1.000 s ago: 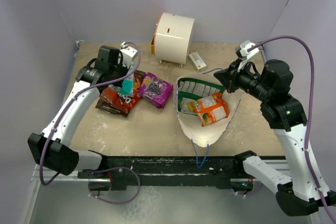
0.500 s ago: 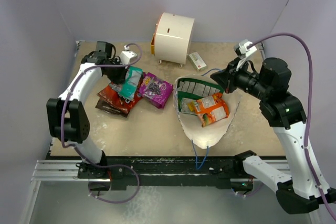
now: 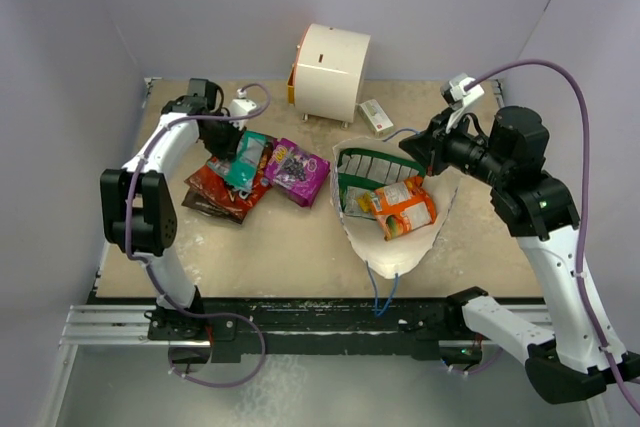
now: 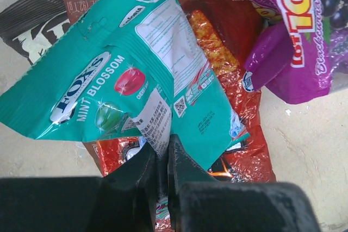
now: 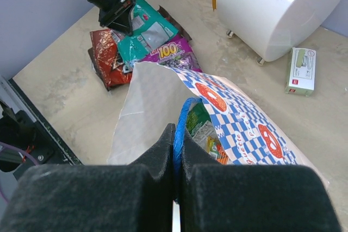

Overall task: Take the snacks out of the paper bag
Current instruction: Place the snack at the center of the board.

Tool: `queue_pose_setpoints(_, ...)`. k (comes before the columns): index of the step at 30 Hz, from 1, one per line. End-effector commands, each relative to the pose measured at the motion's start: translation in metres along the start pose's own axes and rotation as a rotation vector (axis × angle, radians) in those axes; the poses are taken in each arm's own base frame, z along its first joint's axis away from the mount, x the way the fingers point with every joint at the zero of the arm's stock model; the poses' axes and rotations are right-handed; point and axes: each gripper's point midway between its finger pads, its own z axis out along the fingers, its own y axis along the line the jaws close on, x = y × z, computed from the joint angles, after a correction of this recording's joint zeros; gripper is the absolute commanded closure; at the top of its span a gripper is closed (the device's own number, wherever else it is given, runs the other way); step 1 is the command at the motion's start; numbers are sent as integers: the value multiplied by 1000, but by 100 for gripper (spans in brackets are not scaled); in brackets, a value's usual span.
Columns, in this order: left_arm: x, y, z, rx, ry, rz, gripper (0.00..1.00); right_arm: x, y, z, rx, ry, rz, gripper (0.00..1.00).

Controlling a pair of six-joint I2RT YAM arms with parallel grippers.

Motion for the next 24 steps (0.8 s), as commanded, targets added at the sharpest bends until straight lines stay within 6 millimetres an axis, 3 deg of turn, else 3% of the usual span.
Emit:
queue_pose_setpoints(1, -2, 16, 4, -65, -7, -7, 85, -20, 8, -10, -13, -60, -43, 100)
queue_pose_setpoints(5, -1, 30, -6, -161, 2, -26, 46, -19, 5, -11, -1, -58, -48, 100)
queue_pose_setpoints(9, -17, 43, -43, -286, -51, -70, 35, -19, 5, -11, 2, -61, -49, 100)
queue_pose_setpoints(10, -25, 42, -56, -303, -80, -91, 22, -19, 5, -12, 5, -61, -48, 100)
queue_pose_setpoints(11, -33, 41, -69, -316, -111, -108, 3, -19, 4, -12, 13, -60, -48, 100)
queue_pose_setpoints(15, -59, 24, -114, -320, -266, -219, 0, -18, 0, -13, 33, -62, -54, 100)
queue_pose_setpoints(17, -59, 7, -130, -294, -326, -280, 0, -18, -2, -13, 44, -62, -56, 100)
queue_pose_setpoints(19, -64, -25, -150, -204, -430, -333, 1, -18, -4, -13, 53, -67, -59, 100)
queue_pose_setpoints(24, -62, -112, -183, 25, -597, -464, 14, -18, -8, -10, 68, -91, -65, 100)
